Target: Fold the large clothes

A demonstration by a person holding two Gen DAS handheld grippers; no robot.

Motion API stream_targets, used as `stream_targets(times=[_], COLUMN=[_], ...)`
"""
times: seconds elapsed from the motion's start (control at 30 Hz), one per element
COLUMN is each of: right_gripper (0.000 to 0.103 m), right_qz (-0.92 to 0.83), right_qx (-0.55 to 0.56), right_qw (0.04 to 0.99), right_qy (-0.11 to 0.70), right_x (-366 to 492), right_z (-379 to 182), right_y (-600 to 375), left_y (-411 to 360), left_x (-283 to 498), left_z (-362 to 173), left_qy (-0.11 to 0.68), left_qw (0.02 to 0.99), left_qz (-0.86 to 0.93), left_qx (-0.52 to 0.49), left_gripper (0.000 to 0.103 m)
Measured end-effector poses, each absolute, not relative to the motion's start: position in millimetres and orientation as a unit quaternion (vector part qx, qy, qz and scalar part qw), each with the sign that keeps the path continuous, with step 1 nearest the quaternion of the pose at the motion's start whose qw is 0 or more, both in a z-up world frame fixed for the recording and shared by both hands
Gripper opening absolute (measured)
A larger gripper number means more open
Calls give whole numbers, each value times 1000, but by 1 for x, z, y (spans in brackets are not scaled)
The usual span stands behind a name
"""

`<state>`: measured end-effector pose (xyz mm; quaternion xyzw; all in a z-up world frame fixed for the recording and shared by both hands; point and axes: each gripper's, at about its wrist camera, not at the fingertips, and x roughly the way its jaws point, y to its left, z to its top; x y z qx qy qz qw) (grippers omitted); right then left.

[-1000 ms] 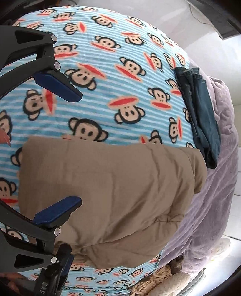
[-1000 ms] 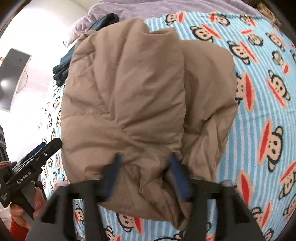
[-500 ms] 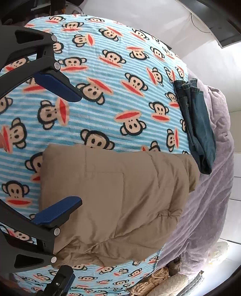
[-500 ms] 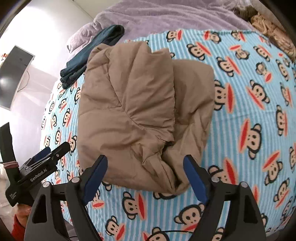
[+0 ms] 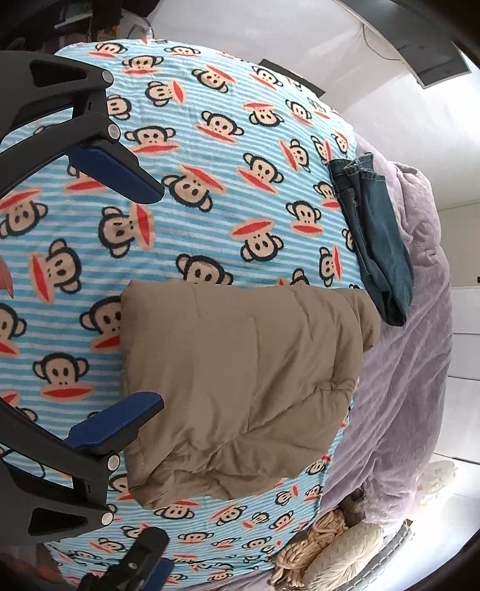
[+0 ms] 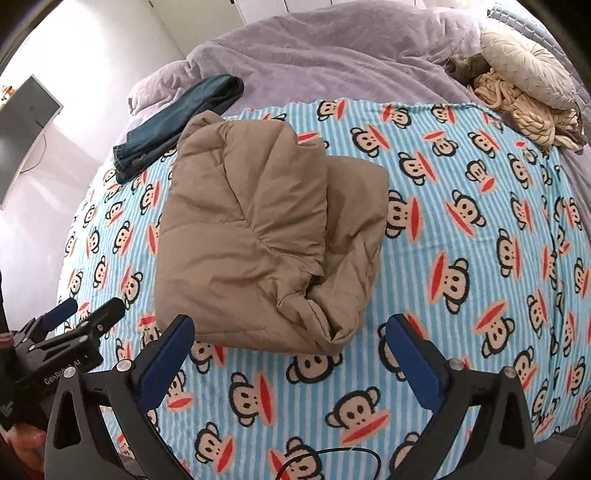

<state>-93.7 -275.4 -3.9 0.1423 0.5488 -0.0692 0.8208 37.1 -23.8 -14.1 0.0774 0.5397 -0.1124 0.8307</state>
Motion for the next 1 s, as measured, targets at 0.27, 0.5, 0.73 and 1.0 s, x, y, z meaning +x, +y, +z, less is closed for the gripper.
stream_targets(times=[0.27, 0.5, 0.73, 1.0], right_gripper=[103, 103, 103, 103], right_qz=[-86, -103, -117, -122], right_qx=[126, 101, 94, 94], right_qw=[837, 850, 857, 852], right_qy=[526, 506, 494, 501], right_x=[-98, -101, -110, -113], right_z=[23, 43, 53, 50], right_y=[-274, -271, -268, -270], left_y=[-23, -20, -18, -15], left_x=[26, 21, 14, 8], left_z=[13, 35, 43, 49], left_qy=[524, 521, 518, 511], left_qw=[838, 842, 845, 849], left_qz=[-131, -133, -121, -114], left_qx=[72, 53, 55, 64], left_gripper=[102, 102, 102, 102])
